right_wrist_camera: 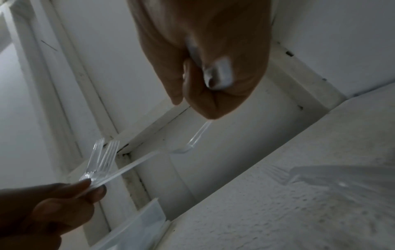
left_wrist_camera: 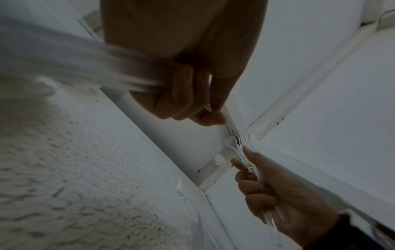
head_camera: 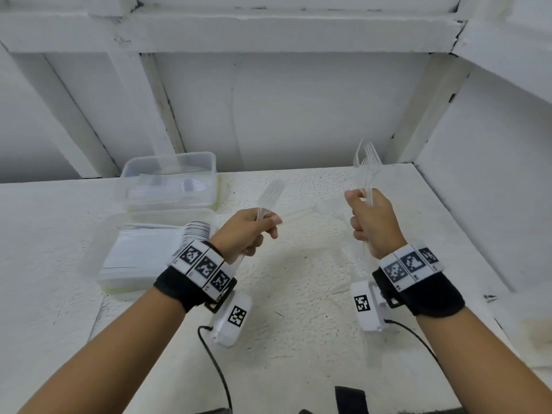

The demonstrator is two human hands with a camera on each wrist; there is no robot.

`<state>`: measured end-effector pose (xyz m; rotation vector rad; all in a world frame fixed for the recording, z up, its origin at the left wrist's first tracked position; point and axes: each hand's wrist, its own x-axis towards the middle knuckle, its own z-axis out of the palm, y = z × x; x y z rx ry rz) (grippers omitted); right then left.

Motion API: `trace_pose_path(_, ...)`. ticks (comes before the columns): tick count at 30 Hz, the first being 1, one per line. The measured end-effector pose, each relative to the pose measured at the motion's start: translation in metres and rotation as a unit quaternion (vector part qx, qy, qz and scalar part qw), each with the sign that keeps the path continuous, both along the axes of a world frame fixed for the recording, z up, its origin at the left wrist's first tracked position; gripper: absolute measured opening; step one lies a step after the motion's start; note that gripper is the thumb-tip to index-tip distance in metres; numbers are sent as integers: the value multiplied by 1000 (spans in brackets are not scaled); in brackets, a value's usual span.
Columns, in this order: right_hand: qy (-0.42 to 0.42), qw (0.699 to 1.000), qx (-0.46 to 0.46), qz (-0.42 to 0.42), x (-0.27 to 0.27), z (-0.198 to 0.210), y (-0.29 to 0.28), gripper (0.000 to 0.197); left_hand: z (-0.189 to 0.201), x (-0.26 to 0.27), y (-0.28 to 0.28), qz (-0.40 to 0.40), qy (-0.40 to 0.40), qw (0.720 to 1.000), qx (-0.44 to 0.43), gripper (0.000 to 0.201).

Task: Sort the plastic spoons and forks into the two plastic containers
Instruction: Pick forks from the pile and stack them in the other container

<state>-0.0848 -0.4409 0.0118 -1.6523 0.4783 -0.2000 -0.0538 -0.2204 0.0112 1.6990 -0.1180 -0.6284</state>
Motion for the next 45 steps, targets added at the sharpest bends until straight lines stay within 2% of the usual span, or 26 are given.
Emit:
trace_pose_path(4,8,999,-15,49,0,1,27,23,3,-18,23,38,11,999,-31,10)
trace_pose_path(6,6,998,-8,62,0,-1,38,15,2,-26,33,47,14,998,-40,11)
trace_pose_path(11,-8,997,-75,30,3,-9,56,8,1,-42,50,63,20,997,-49,14)
trace_pose_path(14,-21,998,-51,39,1,-12,65,19,1,-51,58,70,25,996,-53,11)
trace_pose_path(16,-32,998,-41,33,-1,-12,70,23,0,-55,61,97,38,993,-59,19)
trace_pose_path(18,-51,998,-26,28,-3,-9,72,24,-1,-57,66,137,74,985,-75,25)
trace_pose_path(20,-68,997,-14,28,-7,-4,74,23,0,-58,70,151,116,976,-108,18)
trace_pose_path(28,-95,983,-43,152,-27,14,102,15,-4,-70,67,113,72,981,-143,22)
trace_pose_path(32,-111,973,-93,181,-32,6,115,14,0,-77,59,51,113,980,-153,19)
trace_pose_path(36,-107,965,-134,196,-34,-1,118,7,-1,-81,58,4,125,985,-117,30)
trace_pose_path(40,-106,967,-133,190,-40,-2,120,22,-4,-80,56,-8,147,983,-114,41)
trace_pose_path(42,-95,969,-119,195,-41,-2,122,24,-2,-78,55,-21,160,982,-101,36)
trace_pose_path(45,-89,966,-129,207,-39,-2,121,12,-1,-77,57,-50,192,974,-111,31)
